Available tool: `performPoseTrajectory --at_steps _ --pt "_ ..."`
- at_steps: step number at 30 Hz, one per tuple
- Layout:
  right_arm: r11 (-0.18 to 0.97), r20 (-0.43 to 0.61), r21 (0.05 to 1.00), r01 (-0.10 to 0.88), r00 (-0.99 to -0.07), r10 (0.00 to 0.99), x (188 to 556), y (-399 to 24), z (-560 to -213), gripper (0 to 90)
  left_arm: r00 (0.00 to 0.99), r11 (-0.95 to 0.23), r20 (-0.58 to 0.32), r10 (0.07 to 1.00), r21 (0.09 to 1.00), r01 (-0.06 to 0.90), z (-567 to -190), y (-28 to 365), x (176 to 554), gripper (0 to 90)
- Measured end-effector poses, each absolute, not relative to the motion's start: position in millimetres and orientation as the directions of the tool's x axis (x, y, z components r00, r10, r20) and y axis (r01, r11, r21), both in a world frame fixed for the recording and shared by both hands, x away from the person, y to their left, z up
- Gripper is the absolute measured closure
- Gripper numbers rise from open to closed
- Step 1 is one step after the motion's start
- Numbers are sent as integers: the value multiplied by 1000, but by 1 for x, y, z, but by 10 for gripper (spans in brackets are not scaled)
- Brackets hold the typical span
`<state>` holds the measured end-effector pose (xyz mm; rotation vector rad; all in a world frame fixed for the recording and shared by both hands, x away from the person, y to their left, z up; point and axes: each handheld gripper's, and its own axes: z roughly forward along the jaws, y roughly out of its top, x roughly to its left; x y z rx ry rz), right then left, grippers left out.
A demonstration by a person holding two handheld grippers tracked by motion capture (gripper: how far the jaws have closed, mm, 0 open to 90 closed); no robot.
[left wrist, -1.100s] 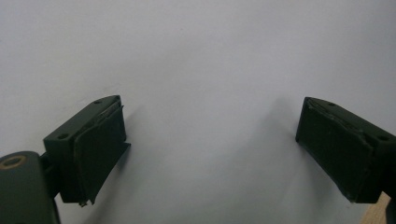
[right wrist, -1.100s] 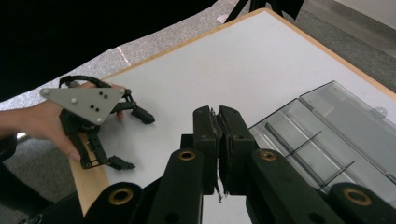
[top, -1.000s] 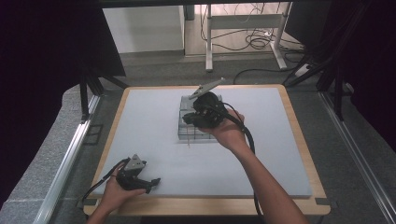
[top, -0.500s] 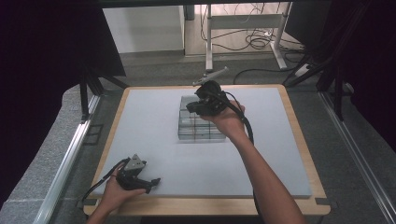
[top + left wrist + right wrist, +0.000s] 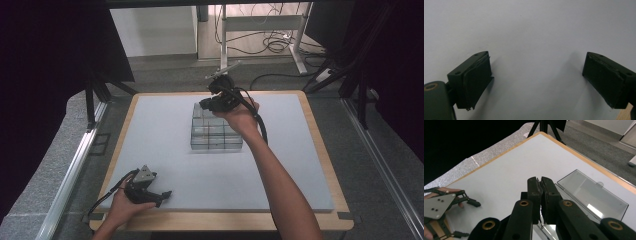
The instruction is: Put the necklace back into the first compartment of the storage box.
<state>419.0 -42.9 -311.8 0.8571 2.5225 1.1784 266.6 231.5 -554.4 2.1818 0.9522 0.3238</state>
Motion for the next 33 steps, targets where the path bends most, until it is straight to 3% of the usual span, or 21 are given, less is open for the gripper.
performPoseTrajectory --at_steps 33 --pt "442 65 757 482 -728 682 469 -27 -341 851 699 -469 -55 713 704 534 -554 232 267 84"
